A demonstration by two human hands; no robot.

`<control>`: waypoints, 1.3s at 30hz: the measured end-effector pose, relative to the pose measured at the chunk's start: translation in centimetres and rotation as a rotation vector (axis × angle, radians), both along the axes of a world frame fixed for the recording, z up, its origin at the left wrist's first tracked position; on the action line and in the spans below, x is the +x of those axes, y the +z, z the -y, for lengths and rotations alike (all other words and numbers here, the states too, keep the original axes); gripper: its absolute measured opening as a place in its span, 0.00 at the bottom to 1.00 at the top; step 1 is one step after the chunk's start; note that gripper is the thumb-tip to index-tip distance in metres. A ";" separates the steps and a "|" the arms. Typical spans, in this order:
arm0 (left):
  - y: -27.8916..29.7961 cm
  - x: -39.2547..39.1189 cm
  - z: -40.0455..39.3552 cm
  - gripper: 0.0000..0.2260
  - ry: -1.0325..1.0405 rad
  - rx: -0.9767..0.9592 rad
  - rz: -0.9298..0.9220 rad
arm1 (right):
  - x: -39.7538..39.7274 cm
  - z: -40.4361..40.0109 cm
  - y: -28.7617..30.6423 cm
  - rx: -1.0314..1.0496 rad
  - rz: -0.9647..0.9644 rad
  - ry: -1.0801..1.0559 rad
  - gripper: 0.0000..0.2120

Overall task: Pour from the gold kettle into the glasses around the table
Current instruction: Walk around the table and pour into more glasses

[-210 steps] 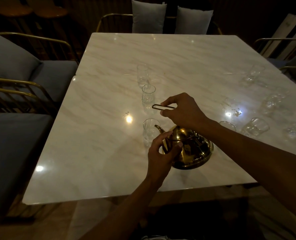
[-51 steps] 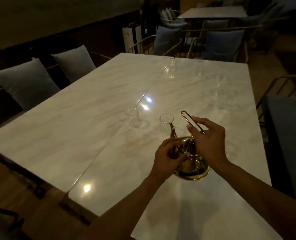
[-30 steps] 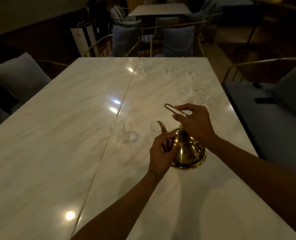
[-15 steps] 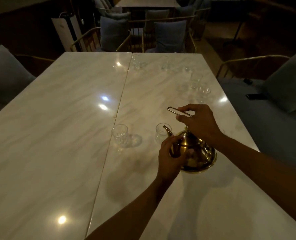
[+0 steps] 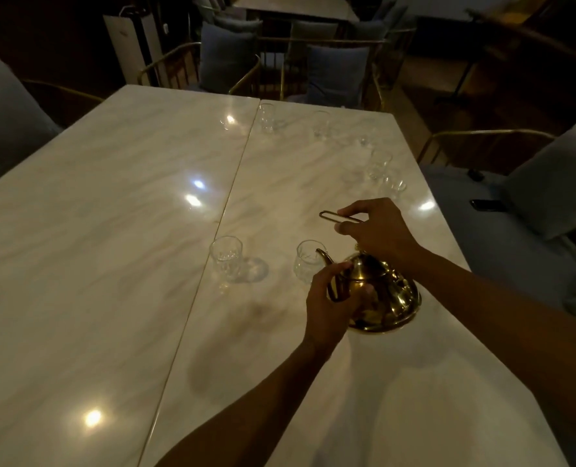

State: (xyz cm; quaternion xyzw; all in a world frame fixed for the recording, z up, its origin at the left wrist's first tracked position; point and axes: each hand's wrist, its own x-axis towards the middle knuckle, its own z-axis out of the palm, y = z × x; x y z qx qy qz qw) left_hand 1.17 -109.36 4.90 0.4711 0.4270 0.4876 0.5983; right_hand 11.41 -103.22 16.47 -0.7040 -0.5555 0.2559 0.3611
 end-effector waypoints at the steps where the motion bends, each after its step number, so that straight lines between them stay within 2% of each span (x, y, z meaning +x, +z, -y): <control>1: 0.0 0.1 -0.1 0.21 0.005 -0.013 0.013 | 0.0 -0.1 0.0 -0.005 0.001 0.004 0.13; 24: -0.7 0.9 0.0 0.19 0.073 -0.060 0.078 | -0.3 -1.3 -0.4 -0.065 0.059 0.071 0.12; 39: -0.9 0.9 -0.2 0.22 0.071 -0.061 0.038 | -0.7 -1.2 0.0 -0.059 0.075 0.069 0.12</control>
